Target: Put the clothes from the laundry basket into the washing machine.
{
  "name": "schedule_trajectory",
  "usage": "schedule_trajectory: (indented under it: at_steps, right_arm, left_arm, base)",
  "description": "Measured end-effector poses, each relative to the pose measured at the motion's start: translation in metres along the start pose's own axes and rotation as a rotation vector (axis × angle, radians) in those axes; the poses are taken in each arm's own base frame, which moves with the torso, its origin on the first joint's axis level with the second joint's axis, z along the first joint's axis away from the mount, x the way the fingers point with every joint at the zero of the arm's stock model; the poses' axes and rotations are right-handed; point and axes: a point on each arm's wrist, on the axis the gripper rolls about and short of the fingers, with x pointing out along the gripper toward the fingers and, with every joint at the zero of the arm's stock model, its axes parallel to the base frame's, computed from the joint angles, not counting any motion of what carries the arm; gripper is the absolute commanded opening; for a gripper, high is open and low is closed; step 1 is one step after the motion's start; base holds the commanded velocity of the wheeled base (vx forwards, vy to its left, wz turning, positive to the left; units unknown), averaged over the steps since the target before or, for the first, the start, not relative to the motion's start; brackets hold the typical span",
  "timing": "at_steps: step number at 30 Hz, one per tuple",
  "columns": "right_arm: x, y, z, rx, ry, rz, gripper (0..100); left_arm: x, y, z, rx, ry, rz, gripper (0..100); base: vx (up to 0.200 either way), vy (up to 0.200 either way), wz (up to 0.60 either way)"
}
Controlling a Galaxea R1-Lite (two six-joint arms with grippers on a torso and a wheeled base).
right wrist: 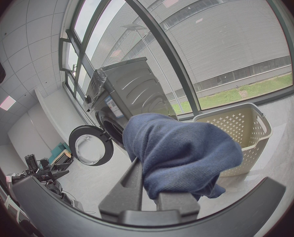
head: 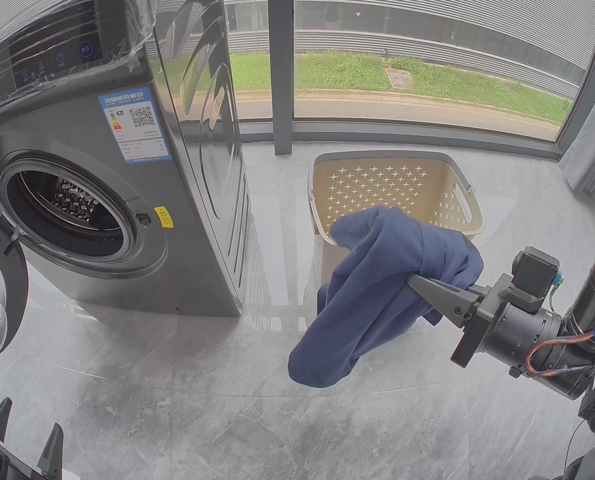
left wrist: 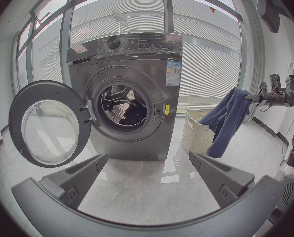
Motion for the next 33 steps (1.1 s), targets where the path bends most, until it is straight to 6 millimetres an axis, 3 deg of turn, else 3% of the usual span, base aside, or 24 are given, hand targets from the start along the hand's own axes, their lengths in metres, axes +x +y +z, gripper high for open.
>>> schedule_trajectory:
  at_steps: [3, 33]
  right_arm:
    - [0.0006, -0.0003, -0.0008, 0.000, 0.003, -0.002, 0]
    - [0.0052, -0.0015, -0.0099, 0.003, 0.041, -0.006, 0]
  left_arm:
    - [0.0000, 0.0000, 0.0000, 0.000, 0.000, 0.003, 100]
    - [0.0000, 0.0002, 0.0000, -0.024, -0.001, 0.009, 100]
  base:
    - [0.000, 0.000, 0.00]
    - [0.000, 0.200, 0.00]
